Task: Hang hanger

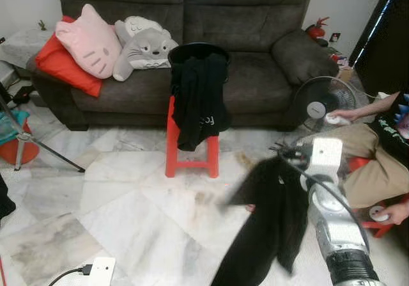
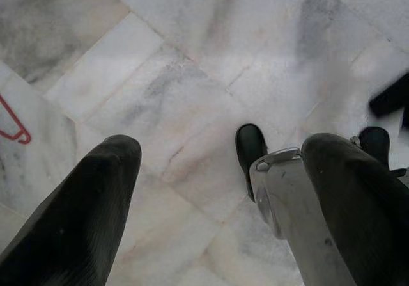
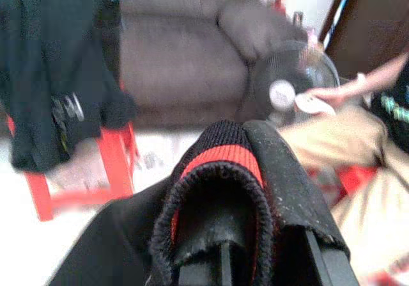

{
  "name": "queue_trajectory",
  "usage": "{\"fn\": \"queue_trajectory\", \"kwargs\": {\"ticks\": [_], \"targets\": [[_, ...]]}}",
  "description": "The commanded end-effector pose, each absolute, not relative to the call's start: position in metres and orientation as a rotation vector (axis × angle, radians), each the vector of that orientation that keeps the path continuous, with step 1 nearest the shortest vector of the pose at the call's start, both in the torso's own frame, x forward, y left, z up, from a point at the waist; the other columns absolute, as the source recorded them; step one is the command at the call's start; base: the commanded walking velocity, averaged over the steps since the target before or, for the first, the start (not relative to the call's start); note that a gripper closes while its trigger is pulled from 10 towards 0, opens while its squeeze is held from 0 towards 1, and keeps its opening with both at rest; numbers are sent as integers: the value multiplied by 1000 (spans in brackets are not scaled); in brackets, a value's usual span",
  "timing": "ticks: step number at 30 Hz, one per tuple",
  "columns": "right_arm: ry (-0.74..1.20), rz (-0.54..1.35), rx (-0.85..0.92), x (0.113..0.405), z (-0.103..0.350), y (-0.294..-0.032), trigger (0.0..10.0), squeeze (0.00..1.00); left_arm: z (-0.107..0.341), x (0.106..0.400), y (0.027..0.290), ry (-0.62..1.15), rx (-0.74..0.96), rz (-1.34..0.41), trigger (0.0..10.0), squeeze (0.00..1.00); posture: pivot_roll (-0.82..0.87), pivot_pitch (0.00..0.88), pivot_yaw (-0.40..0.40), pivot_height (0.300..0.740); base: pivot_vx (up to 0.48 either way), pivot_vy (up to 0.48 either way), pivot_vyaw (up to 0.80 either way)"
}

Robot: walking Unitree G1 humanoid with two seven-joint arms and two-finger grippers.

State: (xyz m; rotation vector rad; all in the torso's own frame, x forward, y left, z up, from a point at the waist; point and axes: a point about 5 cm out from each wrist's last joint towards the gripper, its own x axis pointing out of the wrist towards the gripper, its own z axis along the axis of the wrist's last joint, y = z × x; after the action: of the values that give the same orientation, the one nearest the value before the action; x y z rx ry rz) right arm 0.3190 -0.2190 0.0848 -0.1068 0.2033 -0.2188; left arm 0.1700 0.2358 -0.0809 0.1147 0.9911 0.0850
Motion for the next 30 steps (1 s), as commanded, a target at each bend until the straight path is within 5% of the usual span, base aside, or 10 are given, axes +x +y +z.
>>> {"fn": "queue_trajectory", "kwargs": {"ticks": [1,16,30], "targets": [[313,-282,-121,311,56,-232,10000,0,-82,167,235,1014,136,76,10000,0,-150,0,-41,740,0,0,0],[705,-229,-128,245,-37,-227,10000,0,-83,167,234,1014,115,68,10000,0,-143,0,-40,740,0,0,0],[894,-264,-93,195,-71,-225,10000,0,-83,167,234,1013,104,69,10000,0,-111,0,-46,740,0,0,0]]}}
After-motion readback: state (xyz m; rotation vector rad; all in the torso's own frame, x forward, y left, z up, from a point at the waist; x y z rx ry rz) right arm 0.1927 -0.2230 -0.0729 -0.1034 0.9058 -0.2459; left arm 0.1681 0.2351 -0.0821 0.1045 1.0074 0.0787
